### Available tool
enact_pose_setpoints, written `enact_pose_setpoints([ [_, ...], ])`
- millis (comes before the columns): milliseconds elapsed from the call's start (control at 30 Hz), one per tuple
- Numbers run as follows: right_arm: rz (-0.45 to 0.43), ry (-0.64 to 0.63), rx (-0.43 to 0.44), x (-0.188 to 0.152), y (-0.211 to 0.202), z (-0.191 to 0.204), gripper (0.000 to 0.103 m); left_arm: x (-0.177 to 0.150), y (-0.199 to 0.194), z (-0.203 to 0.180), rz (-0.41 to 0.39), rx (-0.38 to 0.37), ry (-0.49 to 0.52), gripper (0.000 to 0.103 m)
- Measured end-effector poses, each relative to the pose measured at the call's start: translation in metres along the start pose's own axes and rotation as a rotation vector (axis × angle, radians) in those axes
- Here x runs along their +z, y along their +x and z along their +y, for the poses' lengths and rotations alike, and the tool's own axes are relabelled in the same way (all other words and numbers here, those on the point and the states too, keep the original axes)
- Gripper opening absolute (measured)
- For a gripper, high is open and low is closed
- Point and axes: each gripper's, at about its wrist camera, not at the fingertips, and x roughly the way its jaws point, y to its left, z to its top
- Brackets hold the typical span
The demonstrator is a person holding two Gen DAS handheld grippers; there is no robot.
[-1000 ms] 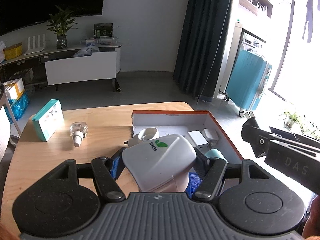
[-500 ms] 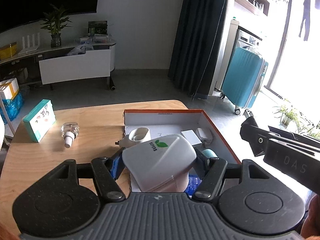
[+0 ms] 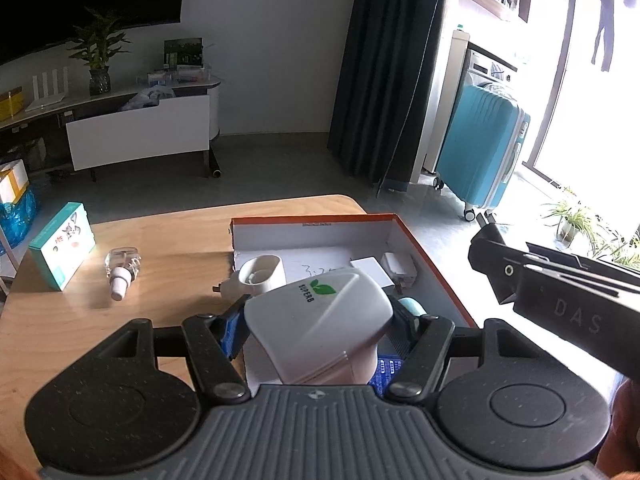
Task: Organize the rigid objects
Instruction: 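Bring the held adapter and charger over the tray with both tools, then open the right tool to release the black charger into the tray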
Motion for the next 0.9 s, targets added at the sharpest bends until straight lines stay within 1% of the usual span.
enact_pose_setpoints([
  [467,0.018,-0.006,0.003,0.002,0.019,-0.002,0.043,0.002,0.013,-0.004,0.017,-0.007,-0.004,0.069],
  [900,0.076,-0.008,0.021,0.005,0.05,-0.01,0.043,0.003,0.032,-0.01,0.05,-0.024,0.002,0.069],
])
